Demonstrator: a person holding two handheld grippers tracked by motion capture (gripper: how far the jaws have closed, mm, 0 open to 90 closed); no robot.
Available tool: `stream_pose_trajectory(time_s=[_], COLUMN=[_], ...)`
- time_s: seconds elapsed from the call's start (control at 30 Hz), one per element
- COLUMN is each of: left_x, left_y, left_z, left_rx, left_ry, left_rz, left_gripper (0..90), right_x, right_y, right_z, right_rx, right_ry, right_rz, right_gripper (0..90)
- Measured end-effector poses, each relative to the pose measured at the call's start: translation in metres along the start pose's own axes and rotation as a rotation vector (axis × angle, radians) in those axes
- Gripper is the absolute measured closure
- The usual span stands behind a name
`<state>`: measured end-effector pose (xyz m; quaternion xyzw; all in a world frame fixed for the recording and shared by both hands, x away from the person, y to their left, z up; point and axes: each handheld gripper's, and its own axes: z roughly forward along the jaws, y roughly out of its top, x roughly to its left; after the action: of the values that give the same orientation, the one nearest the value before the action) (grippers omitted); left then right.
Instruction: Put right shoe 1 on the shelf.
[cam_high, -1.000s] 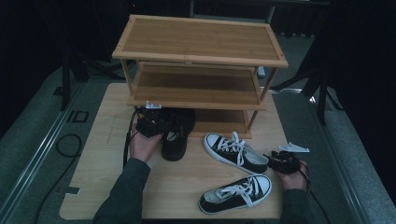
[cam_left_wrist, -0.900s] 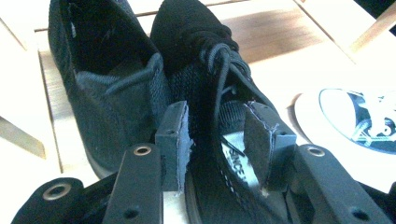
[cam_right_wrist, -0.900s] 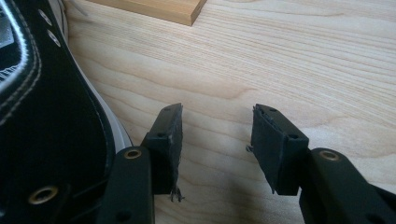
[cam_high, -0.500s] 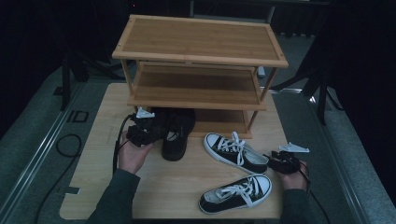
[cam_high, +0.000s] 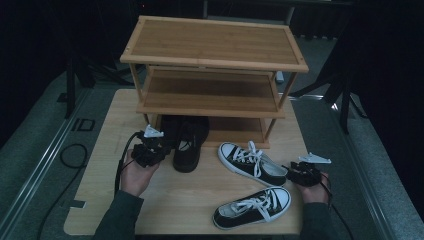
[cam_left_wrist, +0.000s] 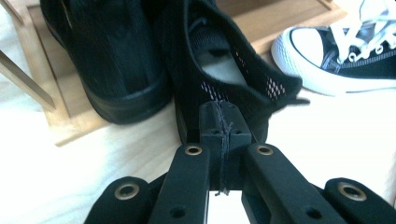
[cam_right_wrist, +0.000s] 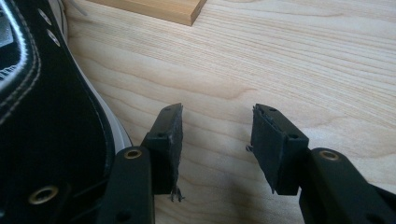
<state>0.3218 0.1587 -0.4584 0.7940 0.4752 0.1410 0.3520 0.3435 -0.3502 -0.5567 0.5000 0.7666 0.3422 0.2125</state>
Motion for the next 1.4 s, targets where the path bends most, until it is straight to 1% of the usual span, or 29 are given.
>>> stream_pose_trajectory(time_s=[0.27,0.43,0.57,0.67,0.8,0.87,0.93,0.97,1.07,1.17,1.23,1.3,1.4], left_x=[-0.004,-0.007,-0.014,-0.018,-0.024,-0.027,-0.028,-0.028,-0.026,-0.026,-0.025,-0.027,-0.028], left_y=[-0.013,-0.018,-0.022,-0.022,-0.021,-0.02,-0.019,-0.019,-0.017,-0.014,-0.01,-0.007,-0.004], left_z=[0.011,0.017,0.022,0.026,0.029,0.032,0.035,0.037,0.038,0.038,0.038,0.039,0.043], left_rx=[0.035,0.054,0.075,0.087,0.1,0.106,0.109,0.102,0.098,0.088,0.085,0.085,0.084], left_ry=[-0.016,-0.028,-0.042,-0.049,-0.06,-0.059,-0.049,-0.043,-0.047,-0.024,-0.026,-0.006,-0.003], left_rz=[-0.013,-0.01,0.005,0.013,0.036,0.041,0.045,0.045,0.044,0.05,0.053,0.062,0.067], left_gripper=[89.6,89.6,89.5,89.5,89.4,89.4,89.4,89.3,89.1,89.1,89.1,89.1,89.1], right_x=[0.0,0.0,0.0,0.0,0.0,0.0,0.0,0.0,0.0,0.0,0.0,0.0,0.0], right_y=[0.0,0.0,0.0,0.0,0.0,0.0,0.0,0.0,0.0,0.0,0.0,0.0,0.0], right_z=[0.0,-0.001,-0.001,0.0,-0.001,-0.001,-0.001,-0.001,-0.001,-0.001,-0.001,-0.001,-0.001], right_rx=[0.001,0.005,0.005,0.004,0.004,0.004,0.004,0.004,0.004,0.003,0.003,0.003,0.003], right_ry=[0.0,0.001,0.002,0.002,0.002,0.001,0.002,0.001,0.002,0.004,0.004,0.003,0.003], right_rz=[-0.002,-0.005,-0.006,-0.006,-0.006,-0.006,-0.006,-0.006,-0.005,-0.005,-0.002,-0.003,-0.003], right_gripper=[53.7,54.1,54.0,54.0,54.1,54.0,54.0,54.1,54.0,54.0,54.0,54.0,54.0])
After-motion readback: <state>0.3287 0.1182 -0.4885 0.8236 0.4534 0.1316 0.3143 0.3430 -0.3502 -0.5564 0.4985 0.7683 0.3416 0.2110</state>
